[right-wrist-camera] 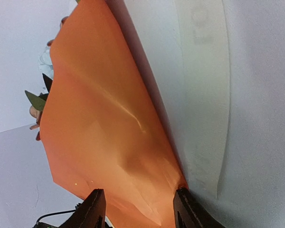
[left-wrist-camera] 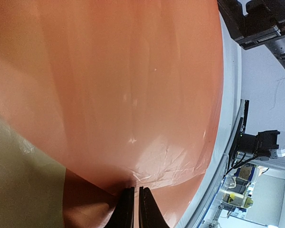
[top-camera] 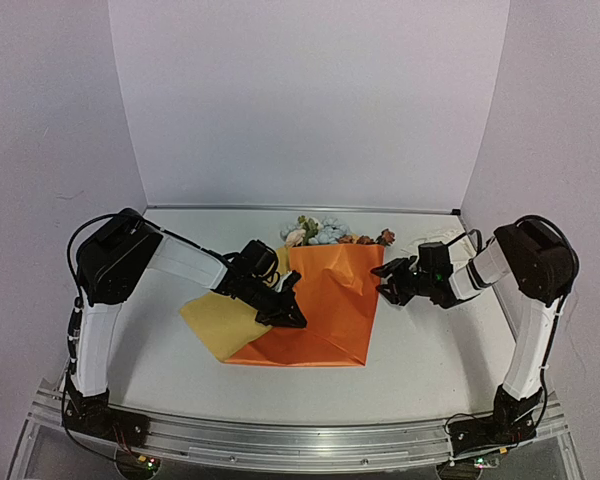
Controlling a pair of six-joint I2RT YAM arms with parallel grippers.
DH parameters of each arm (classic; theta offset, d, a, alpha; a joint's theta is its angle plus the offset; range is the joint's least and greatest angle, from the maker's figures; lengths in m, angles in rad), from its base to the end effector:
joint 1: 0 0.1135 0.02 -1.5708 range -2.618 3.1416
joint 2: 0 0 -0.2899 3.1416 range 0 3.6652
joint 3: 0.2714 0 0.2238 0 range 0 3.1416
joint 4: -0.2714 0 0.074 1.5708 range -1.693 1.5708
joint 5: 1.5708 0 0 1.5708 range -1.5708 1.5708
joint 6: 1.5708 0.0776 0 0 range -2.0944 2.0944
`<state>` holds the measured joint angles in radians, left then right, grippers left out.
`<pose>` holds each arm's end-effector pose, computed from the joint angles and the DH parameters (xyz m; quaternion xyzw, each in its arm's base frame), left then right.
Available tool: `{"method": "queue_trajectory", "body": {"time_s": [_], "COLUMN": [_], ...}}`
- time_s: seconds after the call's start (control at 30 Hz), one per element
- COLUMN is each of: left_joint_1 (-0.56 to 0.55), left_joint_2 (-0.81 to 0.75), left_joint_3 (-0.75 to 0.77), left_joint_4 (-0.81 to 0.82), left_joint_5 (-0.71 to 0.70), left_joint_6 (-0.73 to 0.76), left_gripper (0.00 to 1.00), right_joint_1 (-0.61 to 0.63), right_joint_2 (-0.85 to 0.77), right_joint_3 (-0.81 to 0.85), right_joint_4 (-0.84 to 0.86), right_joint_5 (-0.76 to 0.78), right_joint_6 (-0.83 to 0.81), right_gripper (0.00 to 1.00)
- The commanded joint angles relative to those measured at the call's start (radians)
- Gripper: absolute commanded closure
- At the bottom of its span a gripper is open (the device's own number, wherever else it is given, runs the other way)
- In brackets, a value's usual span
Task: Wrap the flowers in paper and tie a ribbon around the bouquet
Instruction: Press the 2/3-folded wrapping paper at the center of the board.
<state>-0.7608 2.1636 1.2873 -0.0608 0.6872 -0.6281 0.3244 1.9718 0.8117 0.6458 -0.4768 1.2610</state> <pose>0.2886 -0.3428 0.1187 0.1641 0.8857 -0.4337 0.0206 0.3666 0.1608 0.1364 0.2726 0.8026 0.4920 0.1985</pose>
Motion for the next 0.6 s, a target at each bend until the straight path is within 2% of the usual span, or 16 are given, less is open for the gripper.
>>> {"method": "queue_trajectory", "body": {"time_s": [0.0, 0.57], "left_joint_1": [0.016, 0.015], "left_joint_2": [0.061, 0.066], "left_joint_3": [-0.031, -0.024], "left_joint_4": [-0.068, -0.068], "left_joint_5": [-0.112, -0.116], "left_joint_6": [0.017, 0.015], "left_gripper": [0.93, 0.93], "right_joint_1": [0.011, 0.147], "right_joint_2": [0.003, -0.245], "right_joint_3": [0.017, -0.251], "right_joint_4": [-0.032, -0.017], "right_joint_5": [-0.033, -0.072], "right_joint_6": [0.007, 0.023], "right_gripper": [0.48, 0.43]}}
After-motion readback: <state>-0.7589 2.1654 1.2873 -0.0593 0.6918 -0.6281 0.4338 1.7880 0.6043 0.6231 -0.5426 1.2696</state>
